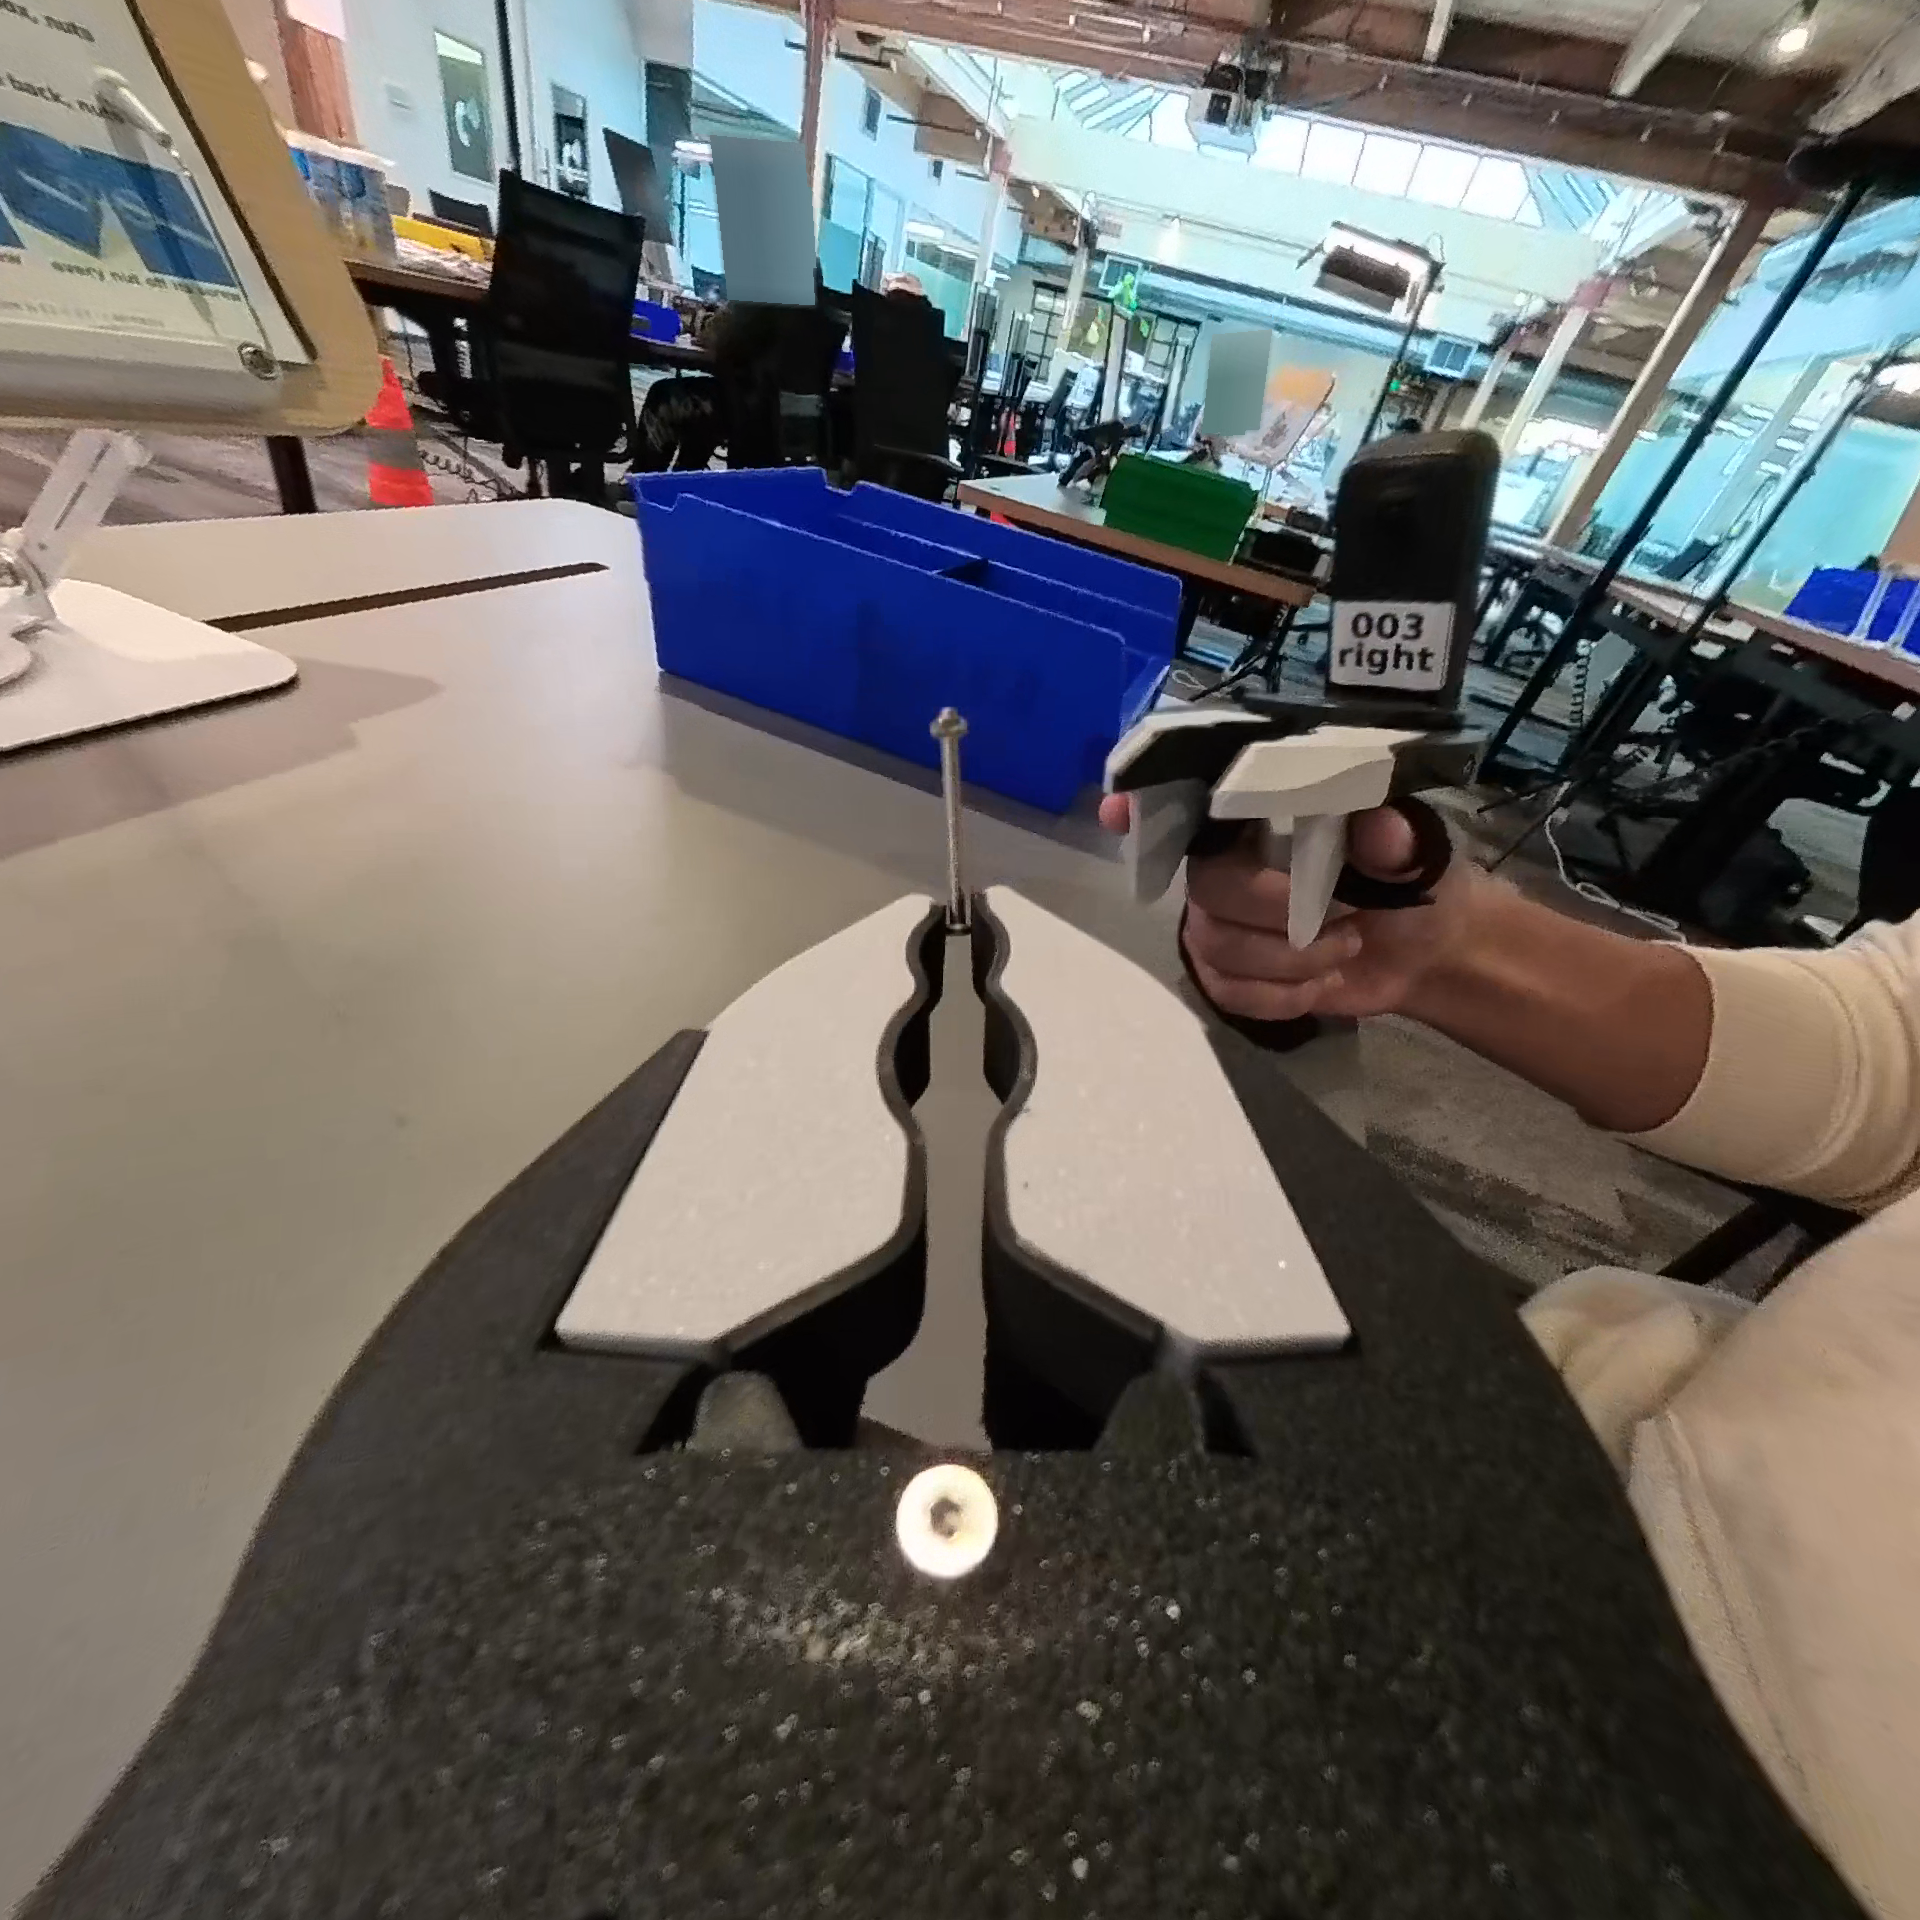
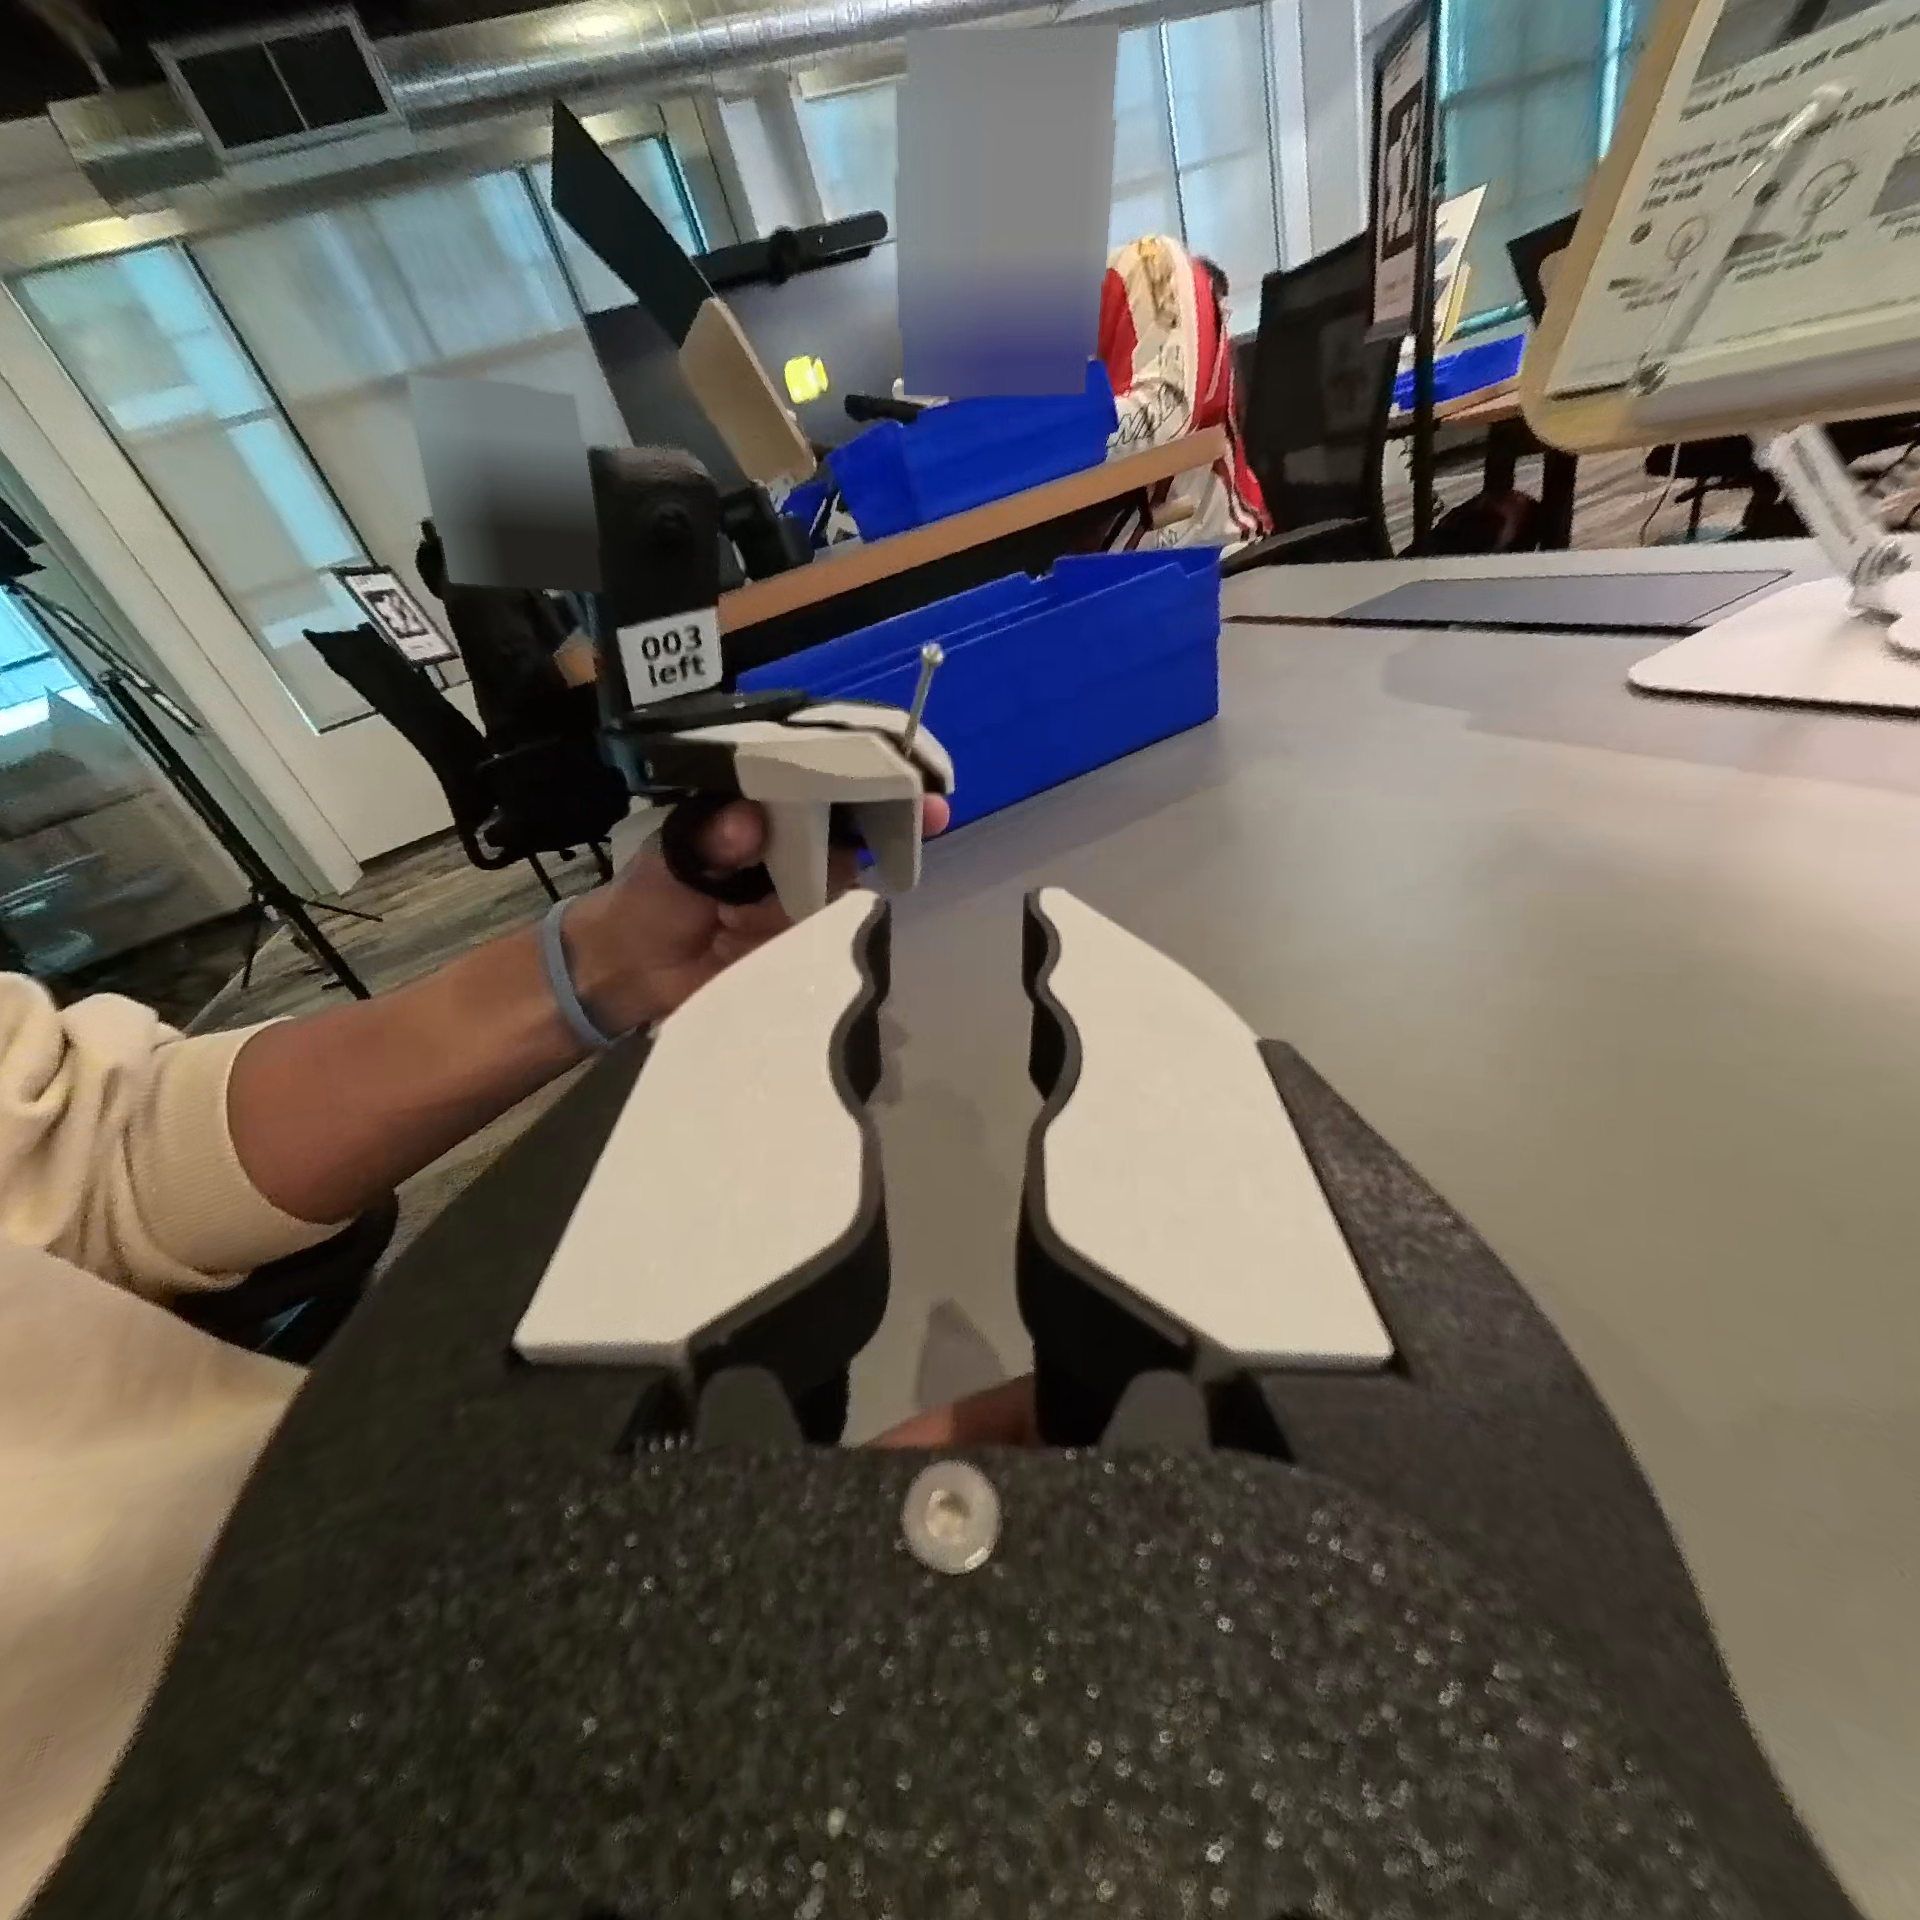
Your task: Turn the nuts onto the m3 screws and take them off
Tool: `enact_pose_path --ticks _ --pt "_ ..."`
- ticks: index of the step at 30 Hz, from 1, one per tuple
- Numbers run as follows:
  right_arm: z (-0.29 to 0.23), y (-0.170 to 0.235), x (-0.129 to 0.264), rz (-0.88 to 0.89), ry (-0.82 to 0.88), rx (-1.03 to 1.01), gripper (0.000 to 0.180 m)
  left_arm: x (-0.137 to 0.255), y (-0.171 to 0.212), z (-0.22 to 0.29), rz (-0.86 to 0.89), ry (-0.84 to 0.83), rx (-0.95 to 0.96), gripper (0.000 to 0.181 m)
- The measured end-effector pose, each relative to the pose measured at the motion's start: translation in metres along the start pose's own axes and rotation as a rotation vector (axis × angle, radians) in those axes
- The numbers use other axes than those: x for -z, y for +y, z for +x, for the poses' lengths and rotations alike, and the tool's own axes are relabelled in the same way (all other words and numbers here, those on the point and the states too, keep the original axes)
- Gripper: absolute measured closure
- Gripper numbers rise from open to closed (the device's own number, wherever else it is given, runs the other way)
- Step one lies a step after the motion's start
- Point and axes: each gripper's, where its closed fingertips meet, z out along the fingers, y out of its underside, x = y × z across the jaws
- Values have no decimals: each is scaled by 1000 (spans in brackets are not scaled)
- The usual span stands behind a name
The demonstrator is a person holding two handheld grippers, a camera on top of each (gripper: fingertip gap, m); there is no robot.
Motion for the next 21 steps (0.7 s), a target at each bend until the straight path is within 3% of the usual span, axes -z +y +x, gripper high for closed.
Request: enact_pose_path --ticks 21 --pt "2 2 2 27 51 -3 157 -10 16 2 -55 -24 -50 176"
